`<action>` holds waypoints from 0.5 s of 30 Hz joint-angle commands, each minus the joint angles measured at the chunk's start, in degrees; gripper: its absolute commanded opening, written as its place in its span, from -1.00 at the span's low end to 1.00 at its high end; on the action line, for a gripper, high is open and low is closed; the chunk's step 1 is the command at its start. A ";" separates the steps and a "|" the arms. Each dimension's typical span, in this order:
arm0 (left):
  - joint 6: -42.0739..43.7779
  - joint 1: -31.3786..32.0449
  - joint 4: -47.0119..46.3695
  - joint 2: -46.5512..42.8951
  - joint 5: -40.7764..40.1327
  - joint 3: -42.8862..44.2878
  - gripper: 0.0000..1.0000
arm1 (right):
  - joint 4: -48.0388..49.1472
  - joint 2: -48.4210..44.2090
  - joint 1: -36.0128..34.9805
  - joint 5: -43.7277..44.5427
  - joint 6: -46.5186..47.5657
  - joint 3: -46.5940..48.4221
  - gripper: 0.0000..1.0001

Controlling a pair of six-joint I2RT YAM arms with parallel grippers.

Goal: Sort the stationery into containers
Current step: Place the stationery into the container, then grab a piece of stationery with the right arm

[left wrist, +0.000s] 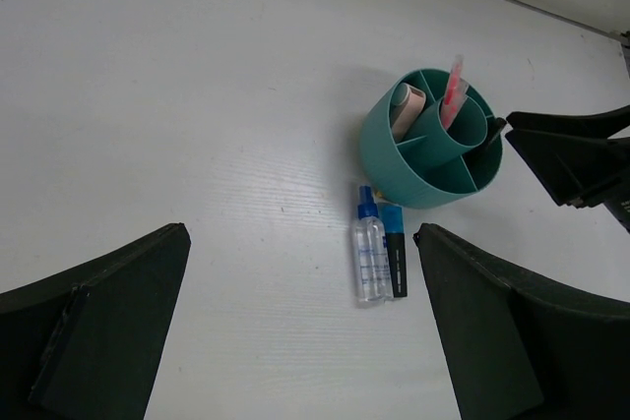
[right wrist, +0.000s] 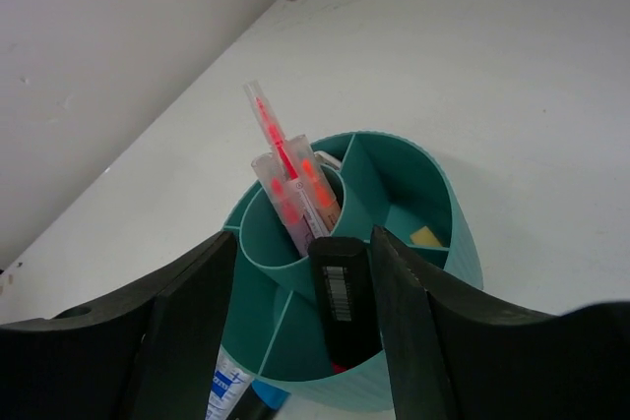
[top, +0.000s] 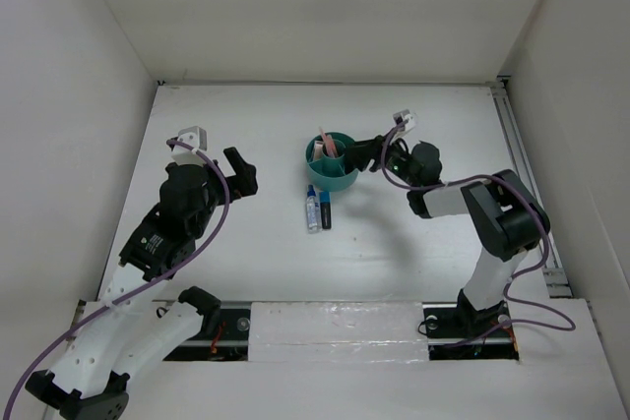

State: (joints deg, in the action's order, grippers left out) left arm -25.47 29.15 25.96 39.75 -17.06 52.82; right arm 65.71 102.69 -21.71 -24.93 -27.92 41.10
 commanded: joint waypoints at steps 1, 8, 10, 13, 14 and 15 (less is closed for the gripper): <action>0.86 0.03 -1.87 -0.11 0.18 -0.70 1.00 | 6.09 -1.26 0.36 -1.44 -0.11 -0.32 0.26; 0.86 0.03 -1.87 -0.11 0.18 -0.70 1.00 | 0.05 -9.16 -1.92 4.07 2.07 -2.08 0.28; 0.86 0.03 -1.87 -0.11 0.18 -0.70 1.00 | -5.65 -12.41 -4.38 8.29 4.18 -1.38 0.28; 0.86 0.03 -1.35 -0.11 -1.13 -0.70 1.00 | -23.83 -18.31 -9.98 19.36 9.28 2.82 0.28; 0.34 0.03 -1.35 -0.11 -1.13 -0.70 1.00 | -32.23 -20.23 -11.67 22.52 10.33 3.80 0.28; 0.34 0.03 -1.35 -0.11 -1.92 -0.70 1.00 | -36.58 -20.95 -13.34 25.34 10.34 4.85 0.28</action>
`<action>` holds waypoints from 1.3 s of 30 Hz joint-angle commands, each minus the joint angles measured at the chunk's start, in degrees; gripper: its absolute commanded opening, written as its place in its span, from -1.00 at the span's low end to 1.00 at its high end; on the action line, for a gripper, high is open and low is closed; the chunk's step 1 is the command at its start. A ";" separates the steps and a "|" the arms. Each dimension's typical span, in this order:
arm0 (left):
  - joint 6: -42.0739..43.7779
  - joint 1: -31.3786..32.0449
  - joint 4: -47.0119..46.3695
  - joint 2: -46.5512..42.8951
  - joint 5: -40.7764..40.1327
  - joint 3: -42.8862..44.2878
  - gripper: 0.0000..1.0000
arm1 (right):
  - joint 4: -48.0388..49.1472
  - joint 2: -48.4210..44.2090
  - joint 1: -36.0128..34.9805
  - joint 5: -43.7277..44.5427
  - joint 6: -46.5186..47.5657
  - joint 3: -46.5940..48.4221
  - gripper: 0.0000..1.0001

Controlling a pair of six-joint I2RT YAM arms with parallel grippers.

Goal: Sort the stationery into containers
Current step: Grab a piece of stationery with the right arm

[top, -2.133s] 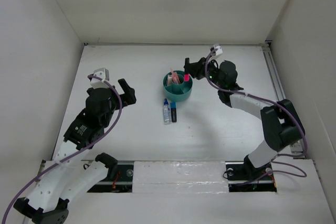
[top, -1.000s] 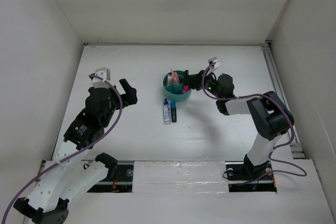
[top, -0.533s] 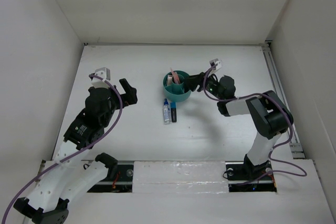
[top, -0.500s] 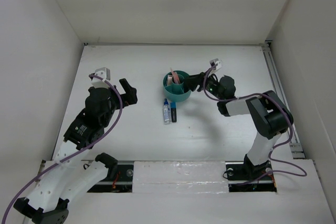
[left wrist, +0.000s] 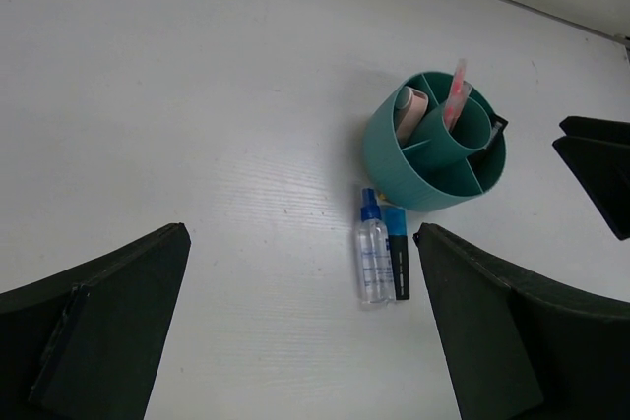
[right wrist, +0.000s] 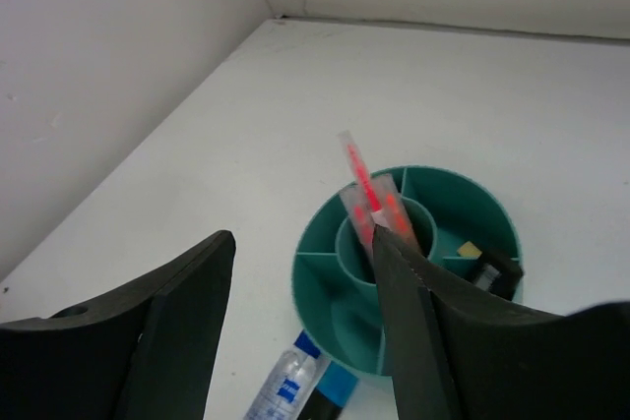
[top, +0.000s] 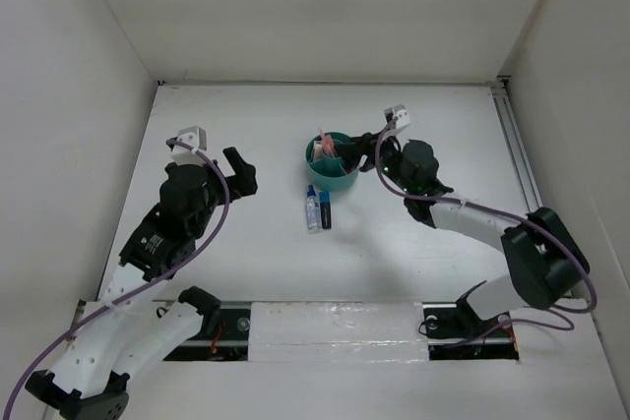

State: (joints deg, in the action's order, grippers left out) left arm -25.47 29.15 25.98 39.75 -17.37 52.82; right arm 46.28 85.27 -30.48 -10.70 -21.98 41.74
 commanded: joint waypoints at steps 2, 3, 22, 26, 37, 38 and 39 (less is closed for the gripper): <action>0.34 0.03 -0.84 -0.11 -2.23 -0.70 1.00 | -25.06 -4.06 -8.53 17.80 3.62 6.68 0.22; -0.18 0.03 -0.84 -0.11 -2.23 -0.70 1.00 | -30.49 -5.46 -9.85 19.73 1.52 6.69 0.18; -0.19 0.03 -0.31 -0.11 -2.32 -0.70 1.00 | -51.12 5.94 -24.45 34.42 -13.79 12.40 -0.22; -0.19 0.03 -0.31 -0.11 -2.32 -0.70 1.00 | -51.12 10.96 -24.45 36.45 -13.79 15.03 -0.22; 0.34 0.03 -0.84 -0.11 -1.18 -0.70 1.00 | -51.12 17.21 -24.45 38.12 -12.74 19.78 -0.09; 0.34 0.03 -0.84 -0.11 -1.18 -0.70 1.00 | -51.12 17.90 -24.45 38.12 -12.74 19.79 -0.09; 0.34 0.03 -0.84 -0.11 -0.66 -0.70 1.00 | -51.12 17.91 -23.84 38.12 -12.74 19.79 -0.09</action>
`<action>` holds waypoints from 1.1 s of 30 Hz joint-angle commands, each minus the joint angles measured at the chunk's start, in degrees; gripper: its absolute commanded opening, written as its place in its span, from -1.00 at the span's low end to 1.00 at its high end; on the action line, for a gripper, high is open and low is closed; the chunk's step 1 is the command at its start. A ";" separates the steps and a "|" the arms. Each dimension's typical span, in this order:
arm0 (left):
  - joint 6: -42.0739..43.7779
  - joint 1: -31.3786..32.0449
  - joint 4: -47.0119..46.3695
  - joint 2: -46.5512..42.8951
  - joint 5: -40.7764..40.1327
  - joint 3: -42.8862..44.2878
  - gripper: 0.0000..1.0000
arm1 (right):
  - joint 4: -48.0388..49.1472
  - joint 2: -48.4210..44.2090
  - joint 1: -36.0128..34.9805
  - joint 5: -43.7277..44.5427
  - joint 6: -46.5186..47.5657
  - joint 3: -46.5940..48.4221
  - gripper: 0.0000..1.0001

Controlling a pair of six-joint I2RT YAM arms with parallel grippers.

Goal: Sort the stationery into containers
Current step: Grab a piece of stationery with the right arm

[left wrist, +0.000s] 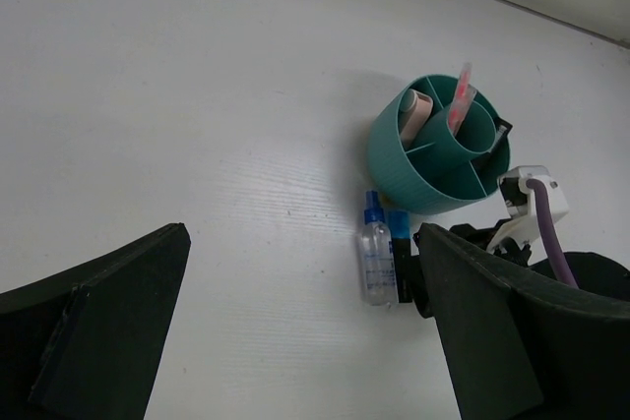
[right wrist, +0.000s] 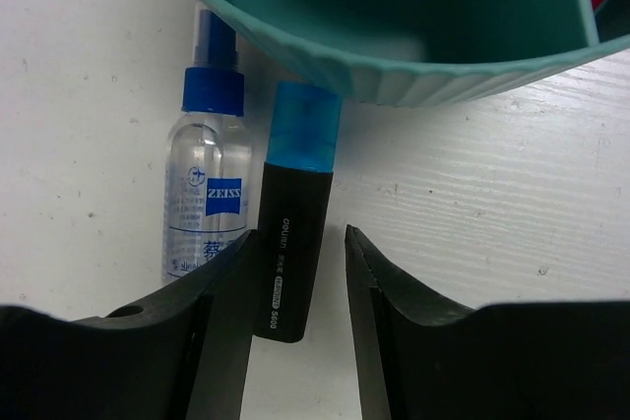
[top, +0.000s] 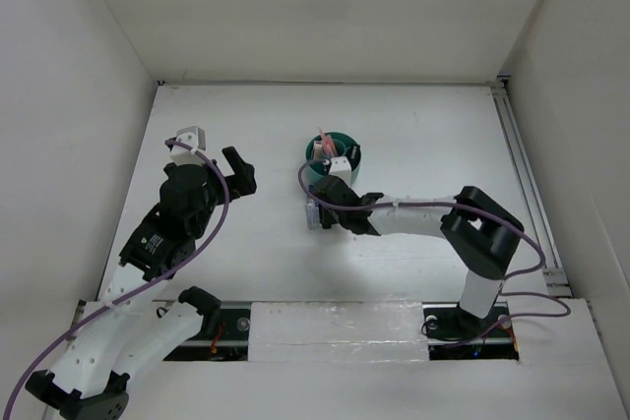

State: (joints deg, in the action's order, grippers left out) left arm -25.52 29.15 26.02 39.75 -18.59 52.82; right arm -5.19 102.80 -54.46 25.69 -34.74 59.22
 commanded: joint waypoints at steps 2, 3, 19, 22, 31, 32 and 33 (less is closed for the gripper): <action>0.38 0.03 -0.88 -0.11 0.57 -0.70 1.00 | 0.36 0.99 0.75 1.21 0.02 2.92 -0.09; 0.38 0.03 -0.88 -0.11 0.57 -0.70 1.00 | 0.36 0.99 0.76 1.20 0.02 2.92 -0.09; 0.38 0.03 -0.88 -0.11 0.57 -0.70 1.00 | 0.36 3.72 1.81 0.15 1.08 2.75 -0.48; 0.38 0.03 -0.88 -0.11 0.57 -0.70 1.00 | 0.36 2.05 1.81 -0.38 0.55 0.64 -0.61; 0.38 0.03 -0.88 -0.11 0.57 -0.70 1.00 | -4.65 -5.94 -1.00 1.47 -3.13 -5.34 -0.74; 0.38 0.03 -0.88 -0.11 0.57 -0.70 1.00 | -4.65 -6.73 -1.00 1.47 -3.14 -5.87 -0.77; 0.38 0.03 -0.88 -0.11 0.57 -0.70 1.00 | -4.65 -8.39 -1.61 1.47 -3.14 -7.00 -0.82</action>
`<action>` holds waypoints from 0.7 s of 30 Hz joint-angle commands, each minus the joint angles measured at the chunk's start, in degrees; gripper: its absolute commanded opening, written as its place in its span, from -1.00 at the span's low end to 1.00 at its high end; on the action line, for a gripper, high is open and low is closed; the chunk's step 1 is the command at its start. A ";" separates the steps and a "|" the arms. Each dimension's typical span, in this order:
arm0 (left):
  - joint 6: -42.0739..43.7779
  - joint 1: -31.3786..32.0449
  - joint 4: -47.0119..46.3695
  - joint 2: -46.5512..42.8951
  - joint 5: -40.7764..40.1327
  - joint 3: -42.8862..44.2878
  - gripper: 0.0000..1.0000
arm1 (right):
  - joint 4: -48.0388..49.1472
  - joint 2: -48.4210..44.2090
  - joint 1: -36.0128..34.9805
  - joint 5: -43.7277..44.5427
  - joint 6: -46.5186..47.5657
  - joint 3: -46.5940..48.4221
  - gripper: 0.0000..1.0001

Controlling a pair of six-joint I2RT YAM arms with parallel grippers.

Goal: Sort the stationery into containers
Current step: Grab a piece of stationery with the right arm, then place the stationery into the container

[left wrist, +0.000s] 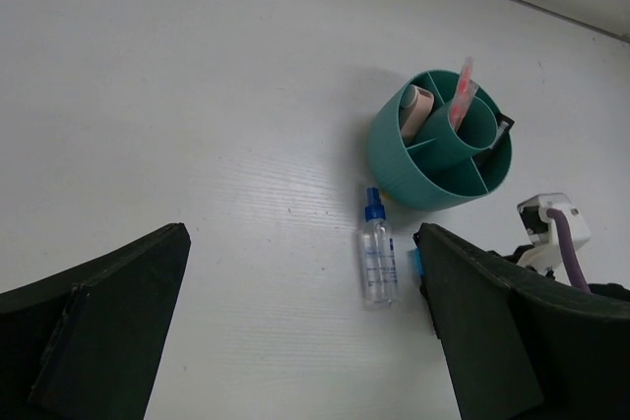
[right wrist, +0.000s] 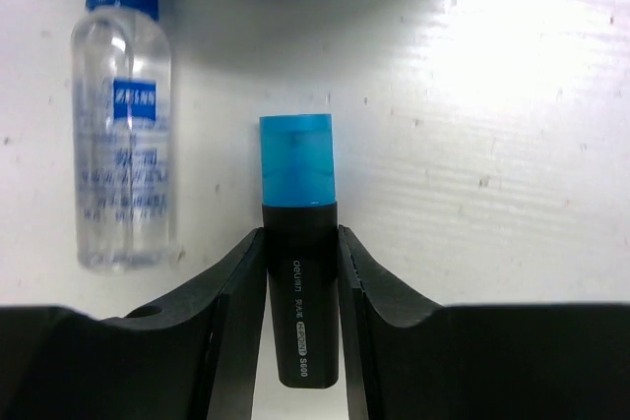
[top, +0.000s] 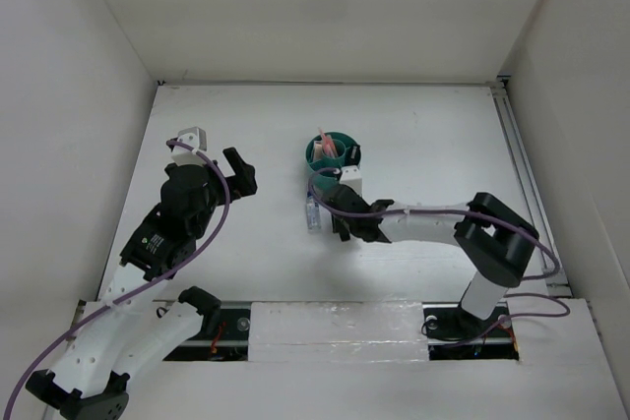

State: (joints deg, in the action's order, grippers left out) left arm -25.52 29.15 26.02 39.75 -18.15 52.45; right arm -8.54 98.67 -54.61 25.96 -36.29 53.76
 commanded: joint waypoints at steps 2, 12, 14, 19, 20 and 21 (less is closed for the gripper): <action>0.38 0.03 -0.88 -0.11 0.13 -0.33 1.00 | -1.31 -6.03 -1.46 1.20 -2.11 -2.42 -0.91; 0.38 0.03 -0.88 -0.11 0.13 -0.33 1.00 | -1.76 -18.16 -0.94 1.20 0.60 -2.43 -1.00; 0.38 0.03 -0.88 -0.11 0.13 -0.33 1.00 | 0.87 -20.00 1.60 0.07 2.27 -3.47 -1.00; 0.38 0.03 -0.88 -0.11 0.13 -0.33 1.00 | 23.53 -25.54 13.63 -21.06 11.15 -9.10 -1.00; 0.38 0.03 -0.88 -0.11 0.13 -0.33 1.00 | 25.91 -25.55 16.78 -22.95 11.16 -9.11 -1.00; 0.38 0.03 -0.88 -0.11 0.13 -0.33 1.00 | 27.50 -25.55 17.95 -24.27 12.03 -9.11 -1.00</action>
State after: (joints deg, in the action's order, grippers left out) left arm -25.52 29.15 26.02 39.77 -18.11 52.45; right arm 4.84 74.39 -40.53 12.43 -28.95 45.25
